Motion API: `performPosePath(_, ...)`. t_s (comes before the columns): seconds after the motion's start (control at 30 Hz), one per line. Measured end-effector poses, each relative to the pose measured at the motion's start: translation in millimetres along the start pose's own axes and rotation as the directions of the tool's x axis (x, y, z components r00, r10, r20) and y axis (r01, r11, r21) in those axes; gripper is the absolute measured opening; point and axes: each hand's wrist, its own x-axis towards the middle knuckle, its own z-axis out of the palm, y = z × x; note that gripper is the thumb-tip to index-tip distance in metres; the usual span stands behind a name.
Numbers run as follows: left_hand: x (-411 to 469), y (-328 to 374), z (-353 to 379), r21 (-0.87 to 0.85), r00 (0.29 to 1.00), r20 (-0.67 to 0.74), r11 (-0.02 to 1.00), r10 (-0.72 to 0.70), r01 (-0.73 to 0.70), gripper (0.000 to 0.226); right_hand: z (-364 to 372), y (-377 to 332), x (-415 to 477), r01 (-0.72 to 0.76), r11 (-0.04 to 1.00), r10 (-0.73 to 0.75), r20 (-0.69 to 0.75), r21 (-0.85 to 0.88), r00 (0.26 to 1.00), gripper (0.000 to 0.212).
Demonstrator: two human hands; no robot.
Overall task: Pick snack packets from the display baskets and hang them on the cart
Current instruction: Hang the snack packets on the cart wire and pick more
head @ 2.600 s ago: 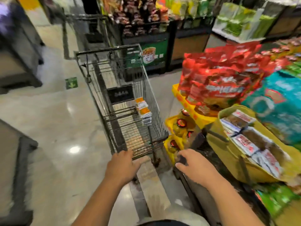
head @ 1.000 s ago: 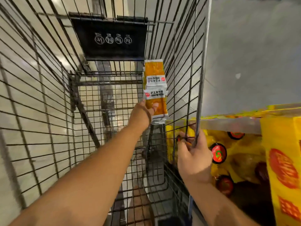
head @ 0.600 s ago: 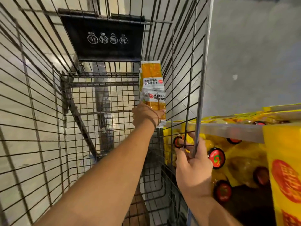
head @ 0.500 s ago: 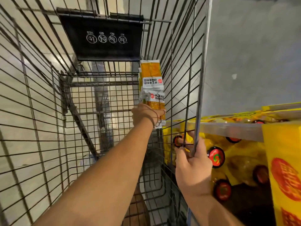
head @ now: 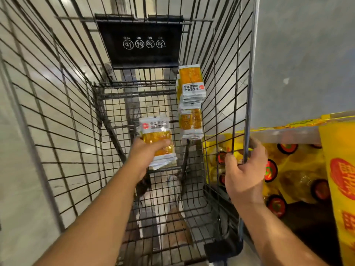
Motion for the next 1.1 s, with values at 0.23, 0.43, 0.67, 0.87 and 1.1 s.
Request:
performPosePath(0.23,-38.0,-7.5,-51.5,-0.222,0.999,-0.043,0.975,0.02,-0.029,0.083,5.0,-30.5,-37.9,0.519,0.842,-0.528,-0.026,-0.148,0.849,0.027)
performPosePath(0.43,-42.3,-25.7,-56.2,-0.217,0.993,-0.113,0.975,0.021,-0.046,0.064,116.9,-36.9,-5.3,-0.639,0.754,0.537,0.422,0.148,0.731,0.015)
performPosePath(0.67,-31.0,-54.7,-77.0,-0.176,0.998,-0.047,0.983,0.036,-0.043,0.089,160.3,-8.7,53.2,-0.817,-0.051,0.621,0.659,0.574,0.424,0.019)
performPosePath(0.87,-30.5,-64.7,-80.2,-0.206,0.998,-0.062,0.978,0.005,-0.017,0.072,167.0,-4.0,57.0,-0.843,-0.047,0.628,0.672,0.536,0.392,0.025)
performPosePath(1.1,-33.1,-61.3,-75.6,-0.152,1.0,0.0,0.988,0.011,-0.011,0.074,179.7,-6.0,58.8,-0.823,-0.059,0.571,0.695,0.565,0.436,0.03)
